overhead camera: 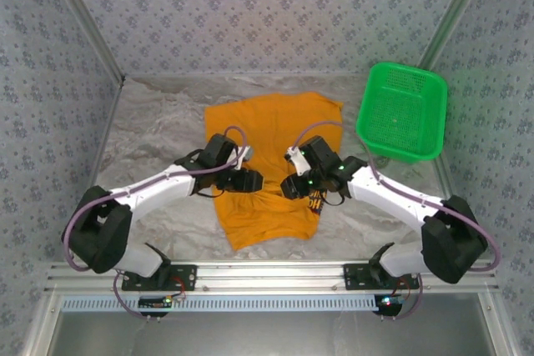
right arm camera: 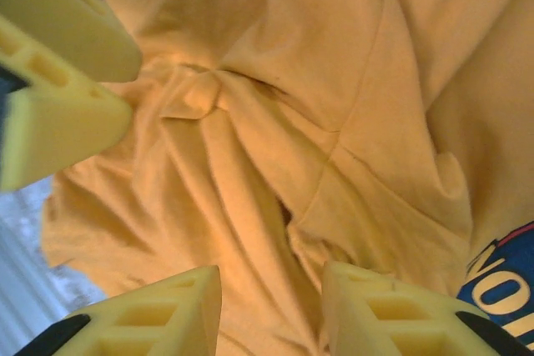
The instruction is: Fold the inside-out t-shirt
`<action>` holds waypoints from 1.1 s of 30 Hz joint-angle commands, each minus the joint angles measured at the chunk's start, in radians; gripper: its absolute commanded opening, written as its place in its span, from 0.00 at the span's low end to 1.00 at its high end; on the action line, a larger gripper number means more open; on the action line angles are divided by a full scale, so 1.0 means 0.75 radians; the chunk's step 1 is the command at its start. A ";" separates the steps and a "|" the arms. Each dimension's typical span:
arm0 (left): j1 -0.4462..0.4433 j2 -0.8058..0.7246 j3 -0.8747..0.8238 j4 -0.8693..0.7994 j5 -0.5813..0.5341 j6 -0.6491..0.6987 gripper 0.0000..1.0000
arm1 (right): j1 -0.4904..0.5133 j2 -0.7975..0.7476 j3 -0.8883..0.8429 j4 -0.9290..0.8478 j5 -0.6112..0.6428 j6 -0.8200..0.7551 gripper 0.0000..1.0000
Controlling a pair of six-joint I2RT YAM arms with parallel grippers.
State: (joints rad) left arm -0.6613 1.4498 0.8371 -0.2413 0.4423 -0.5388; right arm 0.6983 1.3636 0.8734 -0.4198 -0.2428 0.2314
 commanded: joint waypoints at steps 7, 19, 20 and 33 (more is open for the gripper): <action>-0.073 0.252 0.064 0.105 0.044 -0.026 0.45 | 0.017 0.199 -0.028 0.087 0.102 0.061 0.11; -0.011 0.105 0.199 -0.077 0.066 0.042 0.40 | -0.114 -0.221 0.064 0.122 -0.568 -0.186 0.00; 0.003 0.103 0.195 -0.072 0.058 0.043 0.41 | -0.107 -0.255 0.026 0.147 -0.595 -0.198 0.00; -0.021 0.220 0.032 0.310 0.233 0.000 0.04 | -0.206 -0.016 -0.135 -0.032 0.125 0.045 0.28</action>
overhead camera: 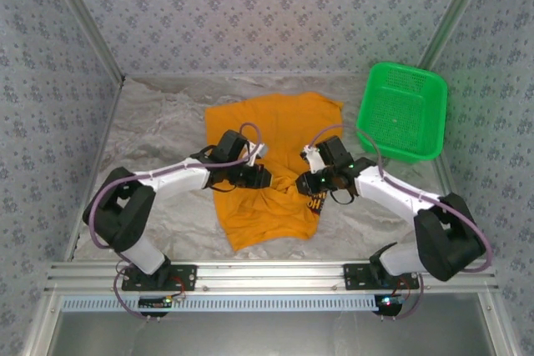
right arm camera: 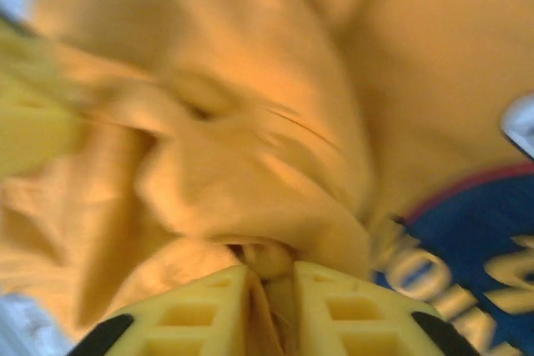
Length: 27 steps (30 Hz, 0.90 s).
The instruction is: Fold the inside-out t-shirt
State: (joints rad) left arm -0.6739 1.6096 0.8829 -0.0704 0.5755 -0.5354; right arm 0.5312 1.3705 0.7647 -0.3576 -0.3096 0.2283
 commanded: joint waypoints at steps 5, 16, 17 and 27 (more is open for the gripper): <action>-0.005 -0.049 -0.073 0.063 0.085 -0.003 0.12 | 0.149 -0.174 0.045 -0.183 0.358 -0.014 0.40; 0.014 -0.043 -0.028 0.004 -0.055 0.018 0.46 | 0.302 -0.066 0.129 -0.084 0.279 0.020 0.44; 0.014 -0.021 -0.018 0.005 -0.096 0.034 0.47 | 0.304 -0.035 0.122 -0.066 0.271 0.028 0.44; 0.018 0.112 0.136 -0.066 -0.109 0.059 0.37 | 0.352 -0.053 0.159 -0.007 -0.089 -0.198 0.00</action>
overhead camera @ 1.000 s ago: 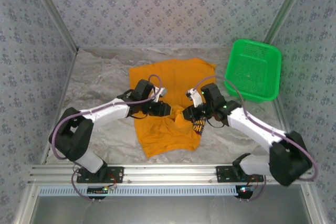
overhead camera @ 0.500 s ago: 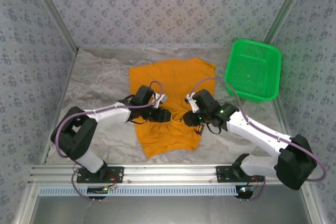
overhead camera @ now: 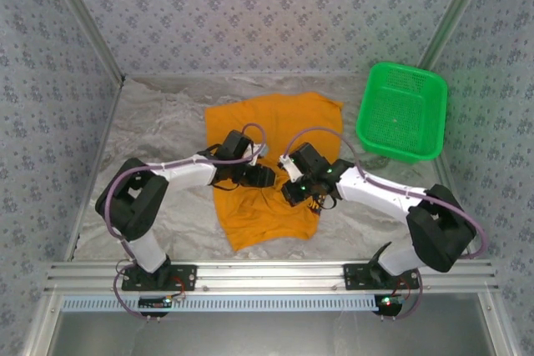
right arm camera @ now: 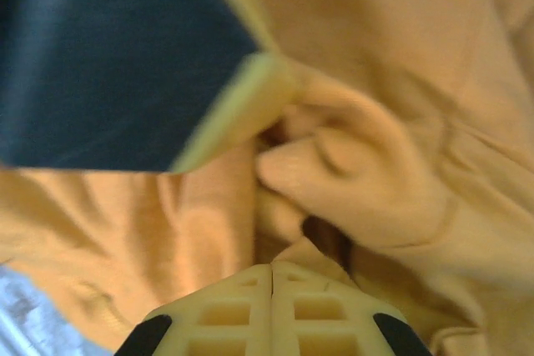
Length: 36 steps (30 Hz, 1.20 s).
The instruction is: Fold the inside-out t-shirt
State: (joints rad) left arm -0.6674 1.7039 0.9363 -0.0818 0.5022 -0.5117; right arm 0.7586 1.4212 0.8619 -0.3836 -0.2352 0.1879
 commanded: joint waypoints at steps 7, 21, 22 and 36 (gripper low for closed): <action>0.021 -0.101 0.038 -0.108 -0.011 -0.013 0.38 | 0.202 -0.290 -0.115 -0.020 -0.401 -0.364 0.00; -0.047 -0.297 -0.211 -0.101 0.052 -0.117 0.40 | -0.033 -0.295 0.014 -0.198 -0.231 -0.212 0.40; -0.065 -0.300 -0.213 -0.106 0.052 -0.127 0.40 | -0.043 -0.290 0.030 -0.193 -0.189 -0.185 0.41; -0.241 -0.222 -0.264 0.149 0.045 -0.322 0.34 | 0.094 -0.075 -0.060 -0.020 0.203 0.395 0.37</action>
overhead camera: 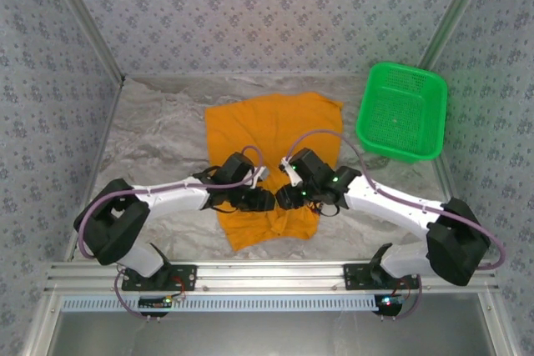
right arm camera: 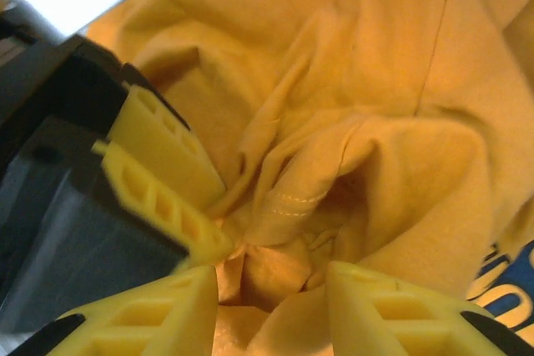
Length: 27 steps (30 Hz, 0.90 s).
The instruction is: Fold the inside-out t-shirt
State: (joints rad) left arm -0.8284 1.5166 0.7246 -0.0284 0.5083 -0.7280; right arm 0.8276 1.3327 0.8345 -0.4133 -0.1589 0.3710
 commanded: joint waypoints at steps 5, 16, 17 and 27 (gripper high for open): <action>-0.038 0.052 0.035 0.005 -0.014 -0.008 0.16 | -0.042 -0.016 -0.097 -0.137 0.374 0.237 0.00; -0.107 -0.155 -0.100 -0.057 -0.110 0.027 0.38 | -0.059 -0.211 -0.224 0.011 0.056 0.134 0.22; -0.107 -0.178 -0.090 -0.064 -0.120 0.028 0.39 | -0.035 -0.252 -0.203 0.004 0.069 0.131 0.25; -0.070 -0.071 0.160 -0.233 -0.296 0.156 0.46 | 0.025 -0.101 -0.107 0.019 0.154 0.243 0.40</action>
State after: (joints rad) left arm -0.8894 1.3949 0.7811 -0.1577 0.3088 -0.6655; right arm 0.8383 1.2095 0.7700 -0.4023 -0.0708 0.5014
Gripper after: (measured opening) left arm 0.462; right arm 0.394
